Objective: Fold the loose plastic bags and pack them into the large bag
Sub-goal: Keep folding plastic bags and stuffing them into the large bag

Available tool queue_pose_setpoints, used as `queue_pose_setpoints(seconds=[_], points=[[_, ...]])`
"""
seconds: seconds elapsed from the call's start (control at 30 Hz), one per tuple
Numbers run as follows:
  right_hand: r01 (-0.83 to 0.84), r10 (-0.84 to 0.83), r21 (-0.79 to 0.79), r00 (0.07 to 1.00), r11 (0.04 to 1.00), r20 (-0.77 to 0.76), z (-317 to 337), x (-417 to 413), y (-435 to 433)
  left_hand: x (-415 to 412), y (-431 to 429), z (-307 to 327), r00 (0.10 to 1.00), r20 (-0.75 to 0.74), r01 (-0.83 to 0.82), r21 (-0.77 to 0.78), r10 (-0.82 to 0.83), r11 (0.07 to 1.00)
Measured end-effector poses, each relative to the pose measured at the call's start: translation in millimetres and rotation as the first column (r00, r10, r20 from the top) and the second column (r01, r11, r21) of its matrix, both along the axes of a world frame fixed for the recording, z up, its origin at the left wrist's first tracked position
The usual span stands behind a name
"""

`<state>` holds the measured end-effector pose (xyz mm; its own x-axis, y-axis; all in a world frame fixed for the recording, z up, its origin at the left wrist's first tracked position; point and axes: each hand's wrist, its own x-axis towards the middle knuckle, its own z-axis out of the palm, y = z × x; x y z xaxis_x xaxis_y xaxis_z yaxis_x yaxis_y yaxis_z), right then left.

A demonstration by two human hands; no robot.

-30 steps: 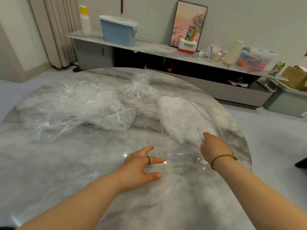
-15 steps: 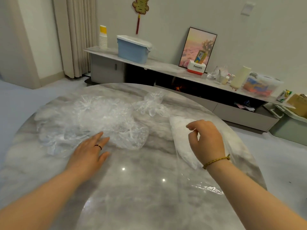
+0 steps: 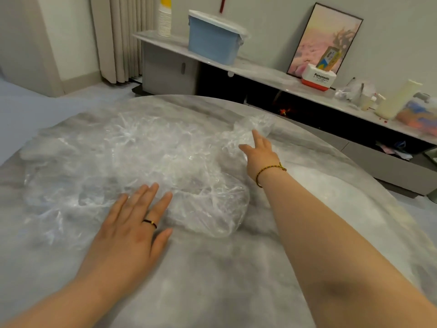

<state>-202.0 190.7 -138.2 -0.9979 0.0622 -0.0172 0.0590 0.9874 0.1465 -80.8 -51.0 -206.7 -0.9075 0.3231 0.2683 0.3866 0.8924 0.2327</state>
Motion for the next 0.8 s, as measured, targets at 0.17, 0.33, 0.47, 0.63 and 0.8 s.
queue_pose_setpoints(seconds=[0.17, 0.33, 0.47, 0.63, 0.8], points=[[-0.005, 0.0, 0.07, 0.997, 0.998, 0.08, -15, -48, -13, -8, -5, -17, 0.999, -0.037, -0.022, -0.03, 0.021, 0.999], [0.072, -0.07, -0.021, 0.994, 0.997, 0.085, -20, -57, -15, -8, -5, -18, 0.998, -0.049, -0.043, -0.076, 0.039, 0.996], [0.096, -0.101, -0.181, 0.995, 0.979, -0.021, -21, -43, -19, -8, -4, -19, 0.996, -0.076, -0.057, -0.063, 0.052, 0.996], [0.028, -0.057, -0.288, 0.994, 0.957, -0.092, -27, -19, -22, -8, -4, -19, 0.996, -0.057, -0.067, -0.059, 0.064, 0.996], [0.0, -0.203, -0.607, 0.942, 0.795, -0.266, -14, 7, -17, -7, -4, -20, 0.995, -0.076, -0.069, -0.049, 0.065, 0.996]])
